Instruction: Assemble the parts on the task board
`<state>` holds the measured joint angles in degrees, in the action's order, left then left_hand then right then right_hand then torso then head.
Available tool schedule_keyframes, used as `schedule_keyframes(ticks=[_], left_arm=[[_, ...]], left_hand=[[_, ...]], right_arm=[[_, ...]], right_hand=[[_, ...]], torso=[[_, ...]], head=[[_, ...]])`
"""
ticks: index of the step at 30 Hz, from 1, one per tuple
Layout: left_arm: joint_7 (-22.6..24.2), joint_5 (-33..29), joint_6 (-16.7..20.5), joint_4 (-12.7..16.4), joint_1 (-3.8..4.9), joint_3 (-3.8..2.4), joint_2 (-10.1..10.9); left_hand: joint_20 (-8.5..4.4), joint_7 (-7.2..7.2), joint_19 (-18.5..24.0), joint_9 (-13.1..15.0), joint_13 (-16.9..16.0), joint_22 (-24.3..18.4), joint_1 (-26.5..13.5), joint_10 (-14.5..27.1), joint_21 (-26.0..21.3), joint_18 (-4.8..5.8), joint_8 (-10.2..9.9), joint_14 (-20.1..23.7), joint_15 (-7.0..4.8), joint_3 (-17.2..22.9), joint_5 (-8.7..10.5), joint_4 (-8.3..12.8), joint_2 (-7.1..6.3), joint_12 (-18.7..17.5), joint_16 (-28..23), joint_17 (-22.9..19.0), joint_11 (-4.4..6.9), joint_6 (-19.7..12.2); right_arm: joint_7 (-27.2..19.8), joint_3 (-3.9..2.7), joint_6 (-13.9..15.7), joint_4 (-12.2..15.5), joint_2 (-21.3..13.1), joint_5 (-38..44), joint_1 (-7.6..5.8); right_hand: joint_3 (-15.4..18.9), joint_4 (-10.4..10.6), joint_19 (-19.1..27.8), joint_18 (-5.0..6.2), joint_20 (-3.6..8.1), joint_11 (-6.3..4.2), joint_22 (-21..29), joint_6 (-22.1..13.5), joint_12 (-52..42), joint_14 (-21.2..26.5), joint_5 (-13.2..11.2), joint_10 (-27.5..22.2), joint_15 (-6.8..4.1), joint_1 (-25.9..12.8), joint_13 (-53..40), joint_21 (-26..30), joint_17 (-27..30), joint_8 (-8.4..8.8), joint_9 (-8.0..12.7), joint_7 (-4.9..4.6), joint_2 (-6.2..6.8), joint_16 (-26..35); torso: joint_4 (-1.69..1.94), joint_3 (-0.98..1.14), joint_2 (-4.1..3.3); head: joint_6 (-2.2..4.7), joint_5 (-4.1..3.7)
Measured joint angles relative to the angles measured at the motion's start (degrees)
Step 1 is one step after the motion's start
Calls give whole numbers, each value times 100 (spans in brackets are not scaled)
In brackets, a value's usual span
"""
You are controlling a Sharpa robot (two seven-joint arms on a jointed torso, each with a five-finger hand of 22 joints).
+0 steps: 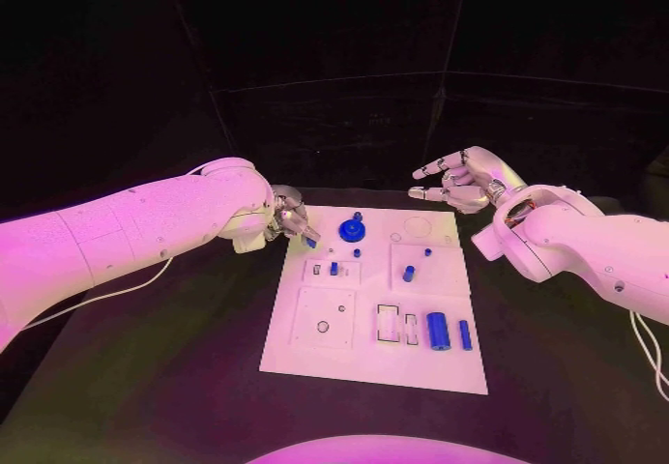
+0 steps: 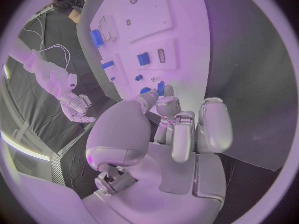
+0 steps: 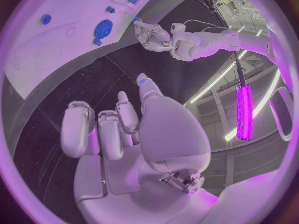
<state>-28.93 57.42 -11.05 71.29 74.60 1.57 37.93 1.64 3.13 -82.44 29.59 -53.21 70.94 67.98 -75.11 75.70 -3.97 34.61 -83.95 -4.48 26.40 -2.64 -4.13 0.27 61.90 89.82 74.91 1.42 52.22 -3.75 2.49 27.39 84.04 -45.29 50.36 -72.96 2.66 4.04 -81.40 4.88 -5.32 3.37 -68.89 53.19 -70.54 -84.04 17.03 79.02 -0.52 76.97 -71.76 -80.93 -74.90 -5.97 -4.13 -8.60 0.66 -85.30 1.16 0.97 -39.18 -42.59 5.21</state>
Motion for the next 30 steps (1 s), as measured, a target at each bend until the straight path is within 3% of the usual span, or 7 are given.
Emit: schedule_keyframes(ticks=[6, 10, 16, 30], left_arm=[[109, 28, 337, 590, -136, 15, 341], [182, 123, 492, 812, -200, 88, 459], [239, 333, 609, 957, -266, 147, 517], [180, 864, 613, 1004, -329, 192, 453]], left_hand=[[0, 0, 0, 3, 17, 26, -30, -18, 0, 0, 35, 0, 0, 155, 0, 8, -98, 0, 0, 0, 0, 0], [0, 1, 0, 3, 17, 33, -73, -55, 0, 0, 36, 0, 0, 217, 0, 40, -142, 0, 0, 0, 2, 0], [0, 2, 0, 5, 24, 40, -100, -55, 0, 0, 68, 0, 0, 269, 0, 46, -169, 0, 0, 0, 2, 0], [0, 4, 0, 10, 34, 39, -145, -54, 0, 0, 68, 0, 0, 331, 11, 109, -214, 0, 0, 0, 1, 0]], right_arm=[[0, 0, -2, -12, -2, -5, 0], [0, 1, -3, -19, -2, -7, 0], [0, 1, -4, -24, 0, -9, 0], [0, 2, -6, -28, 2, -11, 2]], right_hand=[[0, 0, 0, 0, 0, 0, 0, 0, 0, 0, 4, 0, 0, 0, 4, 0, 0, 0, 0, 0, 0, 0], [0, 0, 0, 0, 0, 0, 0, 0, 0, 0, 4, 0, 0, 0, 4, 0, 0, 0, 0, 0, 0, 0], [0, 0, 0, 0, 0, 0, 1, 0, 0, 0, 4, 0, 0, 0, 4, 0, 0, 0, -1, 0, 0, 0], [0, 0, 0, 0, 0, 0, 5, 0, 22, 0, 4, 0, 0, 19, 10, 0, -4, 0, -1, 0, -19, 0]], torso=[[7, 1, 0], [7, 0, 1], [0, -7, 1], [-14, -3, -12]], head=[[7, 33], [12, 65], [16, 76], [-4, 71]])
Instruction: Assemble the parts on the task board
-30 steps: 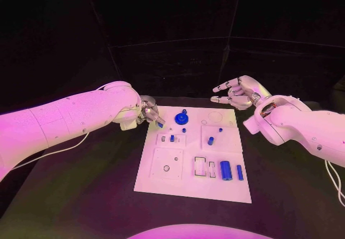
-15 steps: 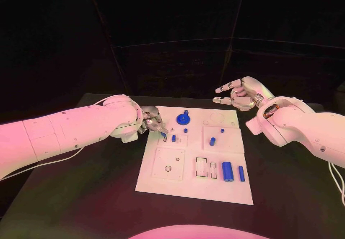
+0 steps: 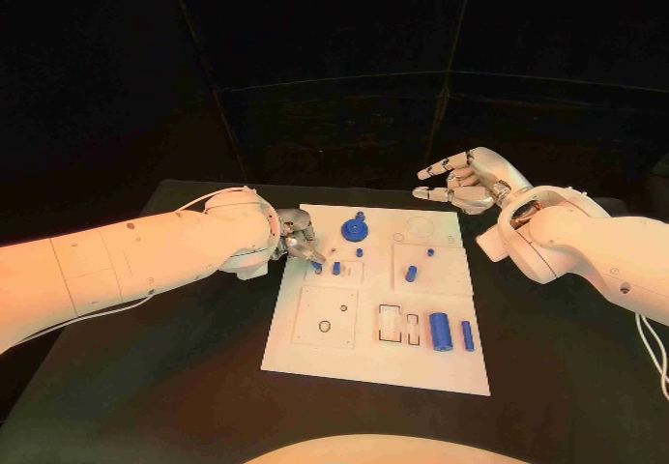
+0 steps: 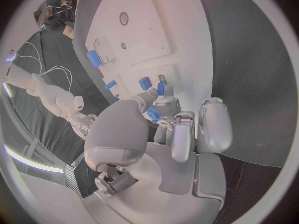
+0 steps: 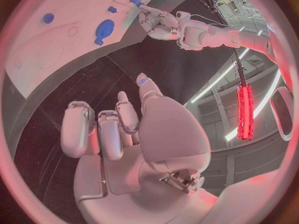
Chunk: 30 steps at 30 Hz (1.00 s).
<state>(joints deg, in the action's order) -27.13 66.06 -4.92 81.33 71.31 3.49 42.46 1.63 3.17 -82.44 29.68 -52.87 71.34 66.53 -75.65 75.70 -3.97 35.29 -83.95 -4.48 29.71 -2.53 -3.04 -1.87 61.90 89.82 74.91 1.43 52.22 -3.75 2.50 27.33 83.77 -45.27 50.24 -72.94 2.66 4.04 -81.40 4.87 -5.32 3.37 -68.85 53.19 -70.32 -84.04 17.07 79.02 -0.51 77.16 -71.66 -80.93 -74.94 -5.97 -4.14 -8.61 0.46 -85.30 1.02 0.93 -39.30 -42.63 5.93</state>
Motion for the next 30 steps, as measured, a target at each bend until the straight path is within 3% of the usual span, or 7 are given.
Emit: schedule_keyframes(ticks=[30], left_arm=[[-92, 145, -221, 51, -25, 2, -13]], left_hand=[[0, -19, 0, 0, 40, -14, -20, 0, 0, 0, 12, 0, 0, 100, -13, 5, -6, -26, 0, 0, 0, 22]], right_arm=[[-1, 0, -2, -4, 1, -2, 0]], right_hand=[[0, 0, 0, 0, 0, 0, -1, 0, 0, 0, 0, 0, 0, 4, -2, 0, 2, 0, -1, 0, -4, 0]], torso=[[6, 0, 5]], head=[[-34, -4]])
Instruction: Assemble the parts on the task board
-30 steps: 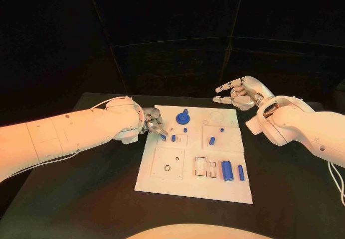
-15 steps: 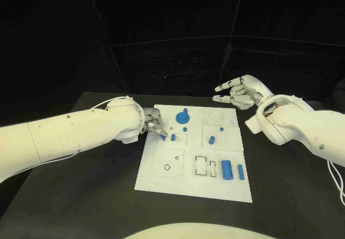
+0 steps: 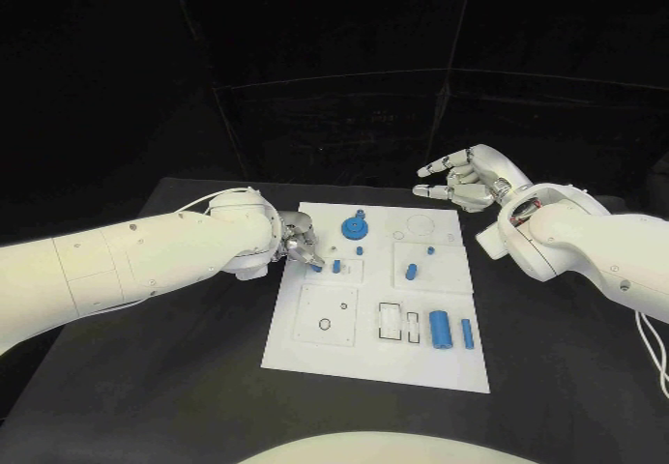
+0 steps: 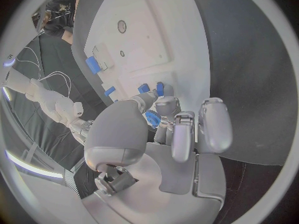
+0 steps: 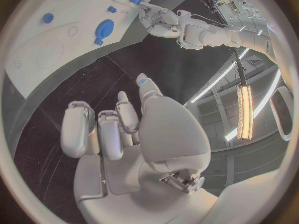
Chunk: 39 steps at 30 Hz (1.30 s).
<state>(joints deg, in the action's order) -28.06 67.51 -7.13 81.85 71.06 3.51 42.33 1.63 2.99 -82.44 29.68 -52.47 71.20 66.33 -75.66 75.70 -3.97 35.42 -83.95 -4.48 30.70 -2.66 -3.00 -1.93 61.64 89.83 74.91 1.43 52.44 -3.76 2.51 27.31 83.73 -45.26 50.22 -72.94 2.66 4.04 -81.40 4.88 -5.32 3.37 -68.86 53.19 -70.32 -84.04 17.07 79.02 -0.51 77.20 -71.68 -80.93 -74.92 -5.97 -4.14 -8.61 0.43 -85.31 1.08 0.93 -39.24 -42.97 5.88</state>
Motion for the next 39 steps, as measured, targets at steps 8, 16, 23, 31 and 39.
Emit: schedule_keyframes(ticks=[8, 16, 23, 31, 39], left_arm=[[-20, 13, -24, 8, 5, -4, 0], [-26, 11, -36, -78, 6, -4, -66], [-30, -35, -68, -171, 6, -2, -121], [-37, -69, -125, -252, 6, -2, -182], [-43, -97, -159, -297, -7, 7, -213]], left_hand=[[0, 0, 0, -2, -1, -5, 0, -22, 0, 0, -1, 0, 0, 0, 1, 0, 0, 0, 0, 0, 21, 0], [0, -2, 0, -1, 23, -26, -154, -41, 0, 0, 39, 0, 0, 227, 3, -14, 6, -33, 0, 0, 2, 5], [0, -74, 0, 1, 47, -36, -616, -52, -25, 0, 104, 0, 0, 605, -5, 272, -193, -41, 0, 0, 12, 96], [0, -115, 0, -4, 51, -14, -832, -72, -25, 0, 144, -22, -22, 420, -28, 139, -303, -41, 0, 0, 33, 213], [-20, -148, -20, 9, 40, -4, -941, -92, -25, 0, 187, 0, -43, 302, -28, 84, -356, -41, 0, 0, 53, 247]], right_arm=[[0, 0, -1, -7, 8, 0, 0], [-2, 0, -1, -20, 34, -1, 0], [-2, 0, -1, -36, 56, -1, 1], [-2, 1, -2, -47, 64, -1, 1], [-4, 1, -4, -58, 69, -1, 2]], right_hand=[[0, 0, 0, -1, 0, 0, 0, 0, 0, 0, 0, 0, 0, 0, 0, 0, 0, 0, 0, 0, 0, 0], [17, -16, 0, 0, 0, 0, 2, 0, 0, 0, 24, 0, 0, 0, -1, 0, 1, 0, 0, 0, 0, 0], [16, -16, 0, 0, 0, 0, 5, 0, 0, 0, 24, 0, 0, 0, -1, 0, 1, 0, 5, 0, 0, 0], [16, -16, 0, 0, 0, 0, 4, 0, 0, 0, 24, 0, 0, 0, -1, 0, 1, 0, 4, 0, 0, 0], [16, -16, 0, 0, 0, 0, 13, 0, 0, 0, 24, 0, 0, 0, 8, 0, 1, 0, 4, 0, 0, 0]], torso=[[-3, -1, -2], [-4, 2, -5], [-6, 4, -5], [-6, 4, -3], [-6, 3, -3]], head=[[-7, 0], [-19, -4], [-28, -4], [-47, -14], [-52, -25]])
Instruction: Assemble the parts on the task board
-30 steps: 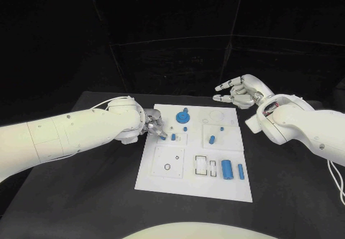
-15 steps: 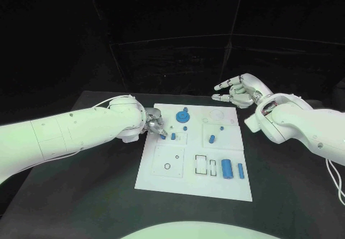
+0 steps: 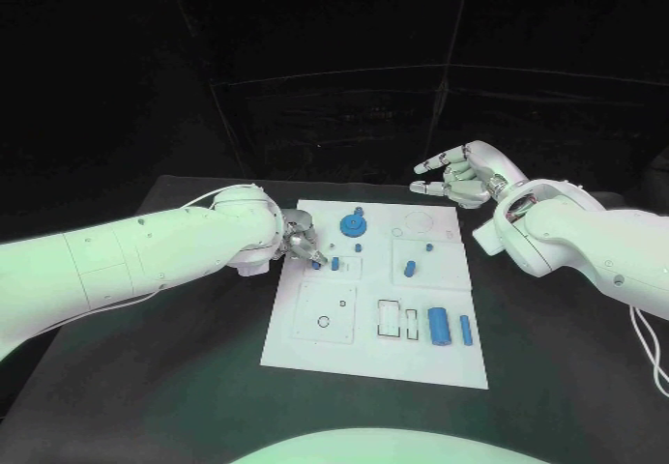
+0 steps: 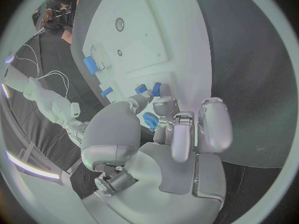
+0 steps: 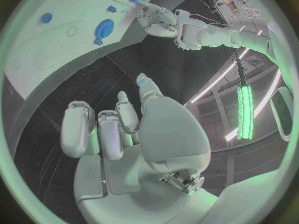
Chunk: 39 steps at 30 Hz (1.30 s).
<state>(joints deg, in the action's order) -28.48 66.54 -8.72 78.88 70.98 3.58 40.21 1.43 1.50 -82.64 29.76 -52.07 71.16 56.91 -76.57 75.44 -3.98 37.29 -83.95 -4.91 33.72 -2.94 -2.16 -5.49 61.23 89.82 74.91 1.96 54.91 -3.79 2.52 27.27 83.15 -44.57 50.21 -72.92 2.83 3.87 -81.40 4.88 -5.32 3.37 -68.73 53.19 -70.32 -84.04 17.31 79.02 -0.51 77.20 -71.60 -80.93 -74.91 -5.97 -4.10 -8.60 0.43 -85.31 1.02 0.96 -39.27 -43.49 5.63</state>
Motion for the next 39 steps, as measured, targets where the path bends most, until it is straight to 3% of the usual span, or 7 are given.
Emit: schedule_keyframes(ticks=[9, 16, 24, 31, 34, 37, 39], left_arm=[[-8, -15, 0, -53, -2, 3, -14], [-23, -21, 51, -81, -6, 5, -18], [-27, -98, 229, -36, -8, 5, 24], [-21, -319, 508, 20, -8, 1, 103], [33, -451, 672, 28, -9, 1, 128], [206, -602, 883, 30, -9, 1, 142], [403, -692, 1037, 31, -9, 1, 142]], left_hand=[[-11, 12, -11, 13, 0, 14, -233, 0, 0, 0, 55, 0, 0, -244, 0, -130, -46, 0, 0, 0, 0, 30], [-19, 13, -19, 39, 91, -10, -456, 21, -23, 0, 134, 0, 0, -789, 0, -328, -198, -28, 0, 0, 21, 30], [-39, -5, 1, 44, 218, -68, -628, 102, -91, 1, 167, 1, -41, -1500, 0, -628, -249, -134, 0, 0, 43, -22], [-41, 105, 84, 30, 928, -317, -404, 560, -347, 0, 182, 0, -41, -2048, 1, -907, 22, -671, -1, 0, -36, -378], [8, 185, 302, -40, 1421, -748, -97, 904, -741, -142, 178, -9, 18, -2156, -2, -924, 134, -1071, -201, 0, -114, -563], [96, 323, 782, -162, 1635, -1779, 299, 1315, -1713, -355, 27, -5, 125, -2153, -40, -888, 258, -1345, -728, -23, -244, -883], [179, 455, 1233, -279, 1794, -2693, 657, 1646, -2637, -553, -84, 117, 247, -2080, -41, -777, 308, -1562, -1348, -554, -367, -1093]], right_arm=[[-1, 0, -5, -19, 17, 0, 1], [-2, 1, -9, -26, 19, -2, 2], [-5, 1, -12, -32, 16, -6, 2], [-8, 1, -13, -38, 14, -7, 3], [-8, 1, -13, -39, 13, -7, 3], [-8, 1, -13, -42, 10, -8, 3], [-8, 1, -13, -43, 9, -8, 3]], right_hand=[[0, 0, 0, 0, 0, 0, 3, 0, 0, 0, 0, 0, 0, 0, 5, 0, 0, 0, -1, 0, 0, 0], [0, 0, 0, 0, 0, 0, 14, 0, 0, 0, 0, 0, 0, 0, 12, 22, 1, 0, -1, 0, 0, 0], [0, 0, 0, 0, 0, 0, 14, 0, 28, 0, 0, 0, 0, 0, 12, 22, 1, 0, -1, 0, 0, 0], [0, 0, 0, 0, 0, 0, 14, 0, 28, 0, 0, 0, 0, -23, 18, 22, 1, 0, -1, 0, -23, 0], [0, 0, 0, -1, 0, 0, 14, 0, 28, 0, 0, 0, 0, -23, 18, 22, 1, 0, 4, 0, -23, 24], [0, 0, 0, -1, 0, 0, 13, 0, 28, 0, 5, 0, 0, -23, 17, 22, 1, 0, 4, 0, -23, 25], [0, 0, 0, -1, 0, 0, 13, 0, 28, 0, 35, 0, 0, -23, 17, 22, -1, 0, 4, 0, -23, 25]], torso=[[0, -1, 1], [0, -1, 2], [0, -3, 2], [4, -3, 2], [4, -5, 2], [4, -4, 2], [4, -3, 2]], head=[[-5, -2], [-2, -2], [16, -19], [29, -28], [33, -31], [37, -36], [44, -40]])
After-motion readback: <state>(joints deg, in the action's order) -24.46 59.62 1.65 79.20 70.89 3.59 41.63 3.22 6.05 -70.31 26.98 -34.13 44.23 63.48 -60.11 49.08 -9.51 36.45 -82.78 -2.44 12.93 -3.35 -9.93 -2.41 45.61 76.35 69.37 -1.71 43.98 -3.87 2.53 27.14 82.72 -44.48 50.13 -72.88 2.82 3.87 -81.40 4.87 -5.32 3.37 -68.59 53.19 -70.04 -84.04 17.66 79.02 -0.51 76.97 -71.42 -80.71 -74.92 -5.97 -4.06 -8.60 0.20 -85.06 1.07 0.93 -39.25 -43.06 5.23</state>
